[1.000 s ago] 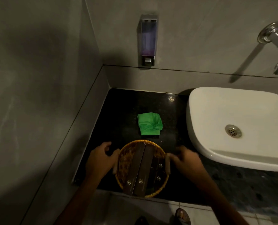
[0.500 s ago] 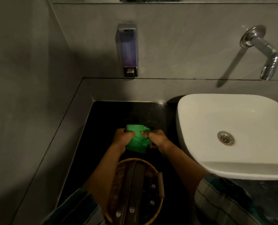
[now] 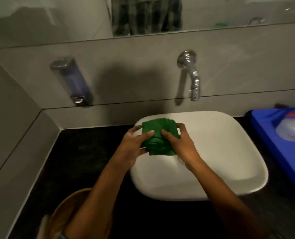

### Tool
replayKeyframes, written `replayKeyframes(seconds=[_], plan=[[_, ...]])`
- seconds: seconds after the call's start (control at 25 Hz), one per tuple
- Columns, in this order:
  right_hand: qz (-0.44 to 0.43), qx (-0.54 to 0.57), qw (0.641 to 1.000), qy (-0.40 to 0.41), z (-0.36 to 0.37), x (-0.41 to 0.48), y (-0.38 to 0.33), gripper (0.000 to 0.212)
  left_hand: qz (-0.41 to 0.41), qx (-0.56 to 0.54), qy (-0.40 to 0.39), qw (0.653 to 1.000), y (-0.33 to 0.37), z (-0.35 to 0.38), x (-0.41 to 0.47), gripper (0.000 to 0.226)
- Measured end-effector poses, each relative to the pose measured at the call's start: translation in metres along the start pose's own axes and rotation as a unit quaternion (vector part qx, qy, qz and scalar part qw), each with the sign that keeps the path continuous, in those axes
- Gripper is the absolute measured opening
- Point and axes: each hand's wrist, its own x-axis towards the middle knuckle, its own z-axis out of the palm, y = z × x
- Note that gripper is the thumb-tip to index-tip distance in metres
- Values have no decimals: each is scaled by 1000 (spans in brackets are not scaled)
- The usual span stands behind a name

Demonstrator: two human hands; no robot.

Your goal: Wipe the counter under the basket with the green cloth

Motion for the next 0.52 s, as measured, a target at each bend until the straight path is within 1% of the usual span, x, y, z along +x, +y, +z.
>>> replayKeyframes(seconds=[0.04, 0.08, 0.12, 0.2, 0.24, 0.32, 0.36, 0.4, 0.48, 0.52], plan=[[12, 37, 999, 25, -39, -1, 7, 47, 2, 22, -15, 1000, -9, 37, 3, 58], [15, 52, 996, 73, -89, -2, 15, 44, 8, 50, -38, 998, -21, 87, 8, 54], [13, 41, 992, 122, -128, 0, 25, 45, 27, 79, -55, 995, -34, 128, 14, 47], [9, -59, 975, 212, -202, 1, 49, 46, 90, 181, -93, 975, -68, 207, 23, 31], [9, -120, 963, 241, -241, -2, 65, 41, 108, 242, -122, 956, -89, 248, 29, 30], [17, -215, 935, 280, -317, -8, 99, 26, 107, 341, -195, 913, -127, 328, 29, 46], [31, -227, 926, 300, -350, -13, 114, 21, 109, 392, -240, 881, -146, 363, 27, 49], [54, -219, 922, 314, -378, -19, 124, 19, 125, 456, -269, 839, -164, 394, 23, 49], [112, -233, 911, 321, -425, -26, 148, 23, 182, 601, -287, 724, -199, 438, 14, 48], [152, -259, 908, 293, -444, -26, 164, 25, 190, 652, -297, 671, -213, 452, 9, 50]])
